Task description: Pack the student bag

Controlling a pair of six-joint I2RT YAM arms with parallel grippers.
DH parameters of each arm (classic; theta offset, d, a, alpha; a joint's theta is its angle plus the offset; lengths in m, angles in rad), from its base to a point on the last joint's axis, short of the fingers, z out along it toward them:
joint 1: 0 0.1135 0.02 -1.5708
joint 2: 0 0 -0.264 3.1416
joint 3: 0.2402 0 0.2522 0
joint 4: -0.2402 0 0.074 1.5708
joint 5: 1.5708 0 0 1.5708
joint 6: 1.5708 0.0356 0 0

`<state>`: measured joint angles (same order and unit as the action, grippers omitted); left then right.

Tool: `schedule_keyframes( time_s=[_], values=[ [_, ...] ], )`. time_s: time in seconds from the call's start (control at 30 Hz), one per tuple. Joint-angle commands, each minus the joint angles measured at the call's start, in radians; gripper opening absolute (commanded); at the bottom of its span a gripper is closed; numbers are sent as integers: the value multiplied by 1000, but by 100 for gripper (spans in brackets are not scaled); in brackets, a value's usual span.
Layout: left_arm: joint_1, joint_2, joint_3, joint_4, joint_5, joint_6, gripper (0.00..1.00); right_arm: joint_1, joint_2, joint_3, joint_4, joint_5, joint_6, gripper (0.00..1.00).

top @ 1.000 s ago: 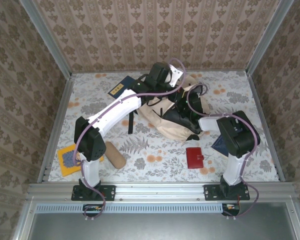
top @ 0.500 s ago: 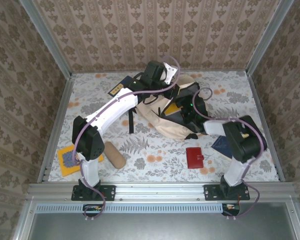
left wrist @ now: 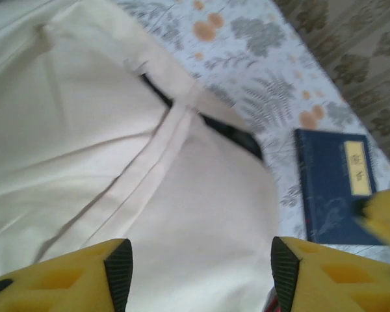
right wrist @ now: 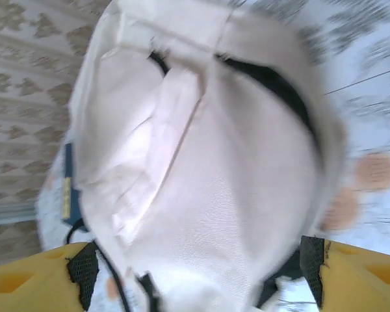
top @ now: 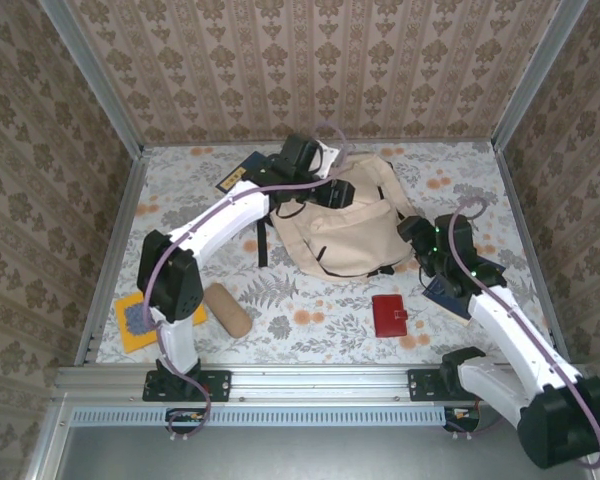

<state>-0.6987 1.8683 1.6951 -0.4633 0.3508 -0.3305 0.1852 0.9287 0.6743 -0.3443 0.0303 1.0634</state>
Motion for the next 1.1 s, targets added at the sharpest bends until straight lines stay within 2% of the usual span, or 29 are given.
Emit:
schedule_keyframes(
  time_s=[0.0,0.17,0.27,0.33,0.53,0.73,0.87,0.97,1.07],
  values=[
    [67,-134,-106,-15,-55,-50,68,-9,-19,107,-347,168,-154,87],
    [180,-297,-323,-78,-196,-134,76,4,48,219,-386,121,-274,88],
    [271,-394,-457,-168,-293,-213,81,28,91,249,-344,57,-295,91],
    [328,-449,-524,-260,-388,-297,88,57,119,260,-311,37,-304,94],
    [524,-611,-747,-303,-422,-361,100,150,235,315,-244,7,-325,99],
    [740,-673,-887,-279,-441,-400,100,209,309,357,-208,-25,-332,100],
    [893,-667,-982,-181,-364,-454,100,231,343,386,-228,-42,-347,99],
    [953,-644,-1013,-122,-357,-462,100,238,347,387,-228,-53,-349,99],
    [977,-599,-1004,-79,-349,-441,100,241,347,387,-229,-60,-346,99]
  ],
)
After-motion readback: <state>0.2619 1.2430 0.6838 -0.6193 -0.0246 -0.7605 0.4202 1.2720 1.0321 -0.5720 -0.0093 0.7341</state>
